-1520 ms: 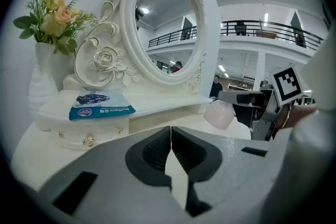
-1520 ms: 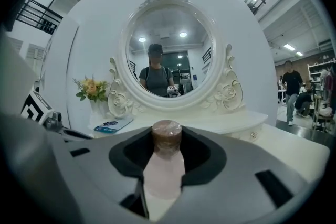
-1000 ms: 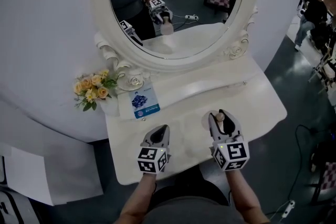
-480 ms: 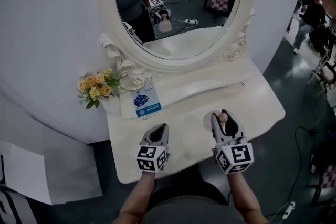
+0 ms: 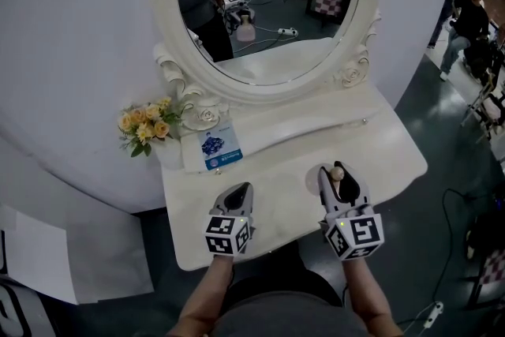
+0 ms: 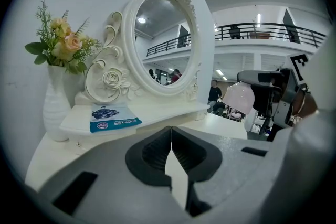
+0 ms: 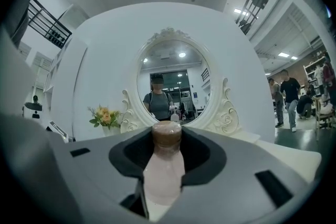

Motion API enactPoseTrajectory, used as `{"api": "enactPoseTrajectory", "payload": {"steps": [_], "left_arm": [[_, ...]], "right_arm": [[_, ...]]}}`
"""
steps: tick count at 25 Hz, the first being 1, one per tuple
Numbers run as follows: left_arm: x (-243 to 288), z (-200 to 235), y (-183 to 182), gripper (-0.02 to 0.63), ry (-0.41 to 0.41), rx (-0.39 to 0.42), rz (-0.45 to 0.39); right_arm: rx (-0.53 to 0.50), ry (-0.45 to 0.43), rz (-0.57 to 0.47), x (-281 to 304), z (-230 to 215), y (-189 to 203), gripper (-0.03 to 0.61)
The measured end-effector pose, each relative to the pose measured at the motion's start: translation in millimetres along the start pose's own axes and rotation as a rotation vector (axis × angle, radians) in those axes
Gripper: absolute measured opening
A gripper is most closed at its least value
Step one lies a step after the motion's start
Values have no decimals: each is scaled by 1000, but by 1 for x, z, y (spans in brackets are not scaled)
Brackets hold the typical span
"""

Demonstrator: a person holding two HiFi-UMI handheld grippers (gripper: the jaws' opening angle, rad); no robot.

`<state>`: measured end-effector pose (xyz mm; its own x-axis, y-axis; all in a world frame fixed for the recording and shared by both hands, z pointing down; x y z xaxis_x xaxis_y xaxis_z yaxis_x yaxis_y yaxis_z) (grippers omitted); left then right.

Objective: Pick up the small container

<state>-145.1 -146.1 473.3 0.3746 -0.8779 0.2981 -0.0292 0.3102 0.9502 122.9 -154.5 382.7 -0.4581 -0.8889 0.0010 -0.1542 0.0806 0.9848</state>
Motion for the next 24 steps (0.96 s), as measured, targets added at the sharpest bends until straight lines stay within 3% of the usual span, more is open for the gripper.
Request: {"api": "enactPoseTrajectory", "payload": {"steps": [24], "left_arm": [[-5,-3,-4,8,-7,3,-22]], "right_arm": [[-22,3,-38,-9,3,-14,147]]}}
Point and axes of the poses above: the fingertips, and each gripper's own axes: x forward along the fingers, z to its left, y out of its underside, the point moved 10 cm from there along -x, backward along the fingers, and after that the axes turned 5 degrees about x, right-handed, at the moved point
